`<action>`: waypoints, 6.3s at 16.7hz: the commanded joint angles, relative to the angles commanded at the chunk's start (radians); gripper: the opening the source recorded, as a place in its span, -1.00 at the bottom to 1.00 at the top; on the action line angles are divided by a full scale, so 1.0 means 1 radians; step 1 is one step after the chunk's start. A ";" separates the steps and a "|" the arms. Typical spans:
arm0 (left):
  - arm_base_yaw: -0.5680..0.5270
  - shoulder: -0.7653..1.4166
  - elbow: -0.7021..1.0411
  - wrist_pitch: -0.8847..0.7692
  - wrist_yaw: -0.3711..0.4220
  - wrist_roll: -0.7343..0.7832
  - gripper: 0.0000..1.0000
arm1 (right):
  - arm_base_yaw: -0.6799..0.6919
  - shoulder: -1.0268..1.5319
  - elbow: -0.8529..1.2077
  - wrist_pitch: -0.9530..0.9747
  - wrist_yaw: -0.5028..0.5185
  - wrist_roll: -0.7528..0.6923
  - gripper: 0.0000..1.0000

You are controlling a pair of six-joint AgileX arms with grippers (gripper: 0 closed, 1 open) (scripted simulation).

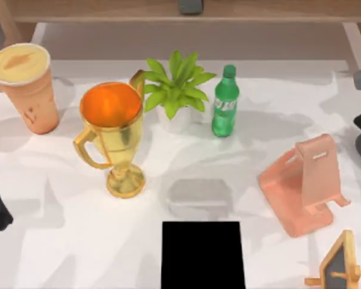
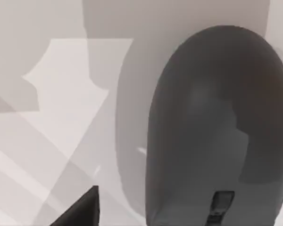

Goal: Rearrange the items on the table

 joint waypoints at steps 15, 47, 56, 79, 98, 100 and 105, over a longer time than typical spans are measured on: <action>0.000 0.000 0.000 0.000 0.000 0.000 1.00 | 0.001 0.072 -0.121 0.195 0.000 0.001 0.10; 0.000 0.000 0.000 0.000 0.000 0.000 1.00 | 0.002 -0.057 0.133 -0.177 -0.015 0.009 -1.00; 0.000 0.000 0.000 0.000 0.000 0.000 1.00 | 0.212 -0.200 0.211 -0.157 0.022 -0.260 -1.00; 0.000 0.000 0.000 0.000 0.000 0.000 1.00 | 0.969 -0.053 -0.139 0.071 -0.018 -1.609 -1.00; 0.000 0.000 0.000 0.000 0.000 0.000 1.00 | 0.968 -0.039 -0.160 0.106 -0.018 -1.609 0.21; 0.000 0.000 0.000 0.000 0.000 0.000 1.00 | 0.968 -0.039 -0.160 0.106 -0.018 -1.609 0.51; 0.000 0.000 0.000 0.000 0.000 0.000 1.00 | 0.968 -0.039 -0.160 0.106 -0.018 -1.609 1.00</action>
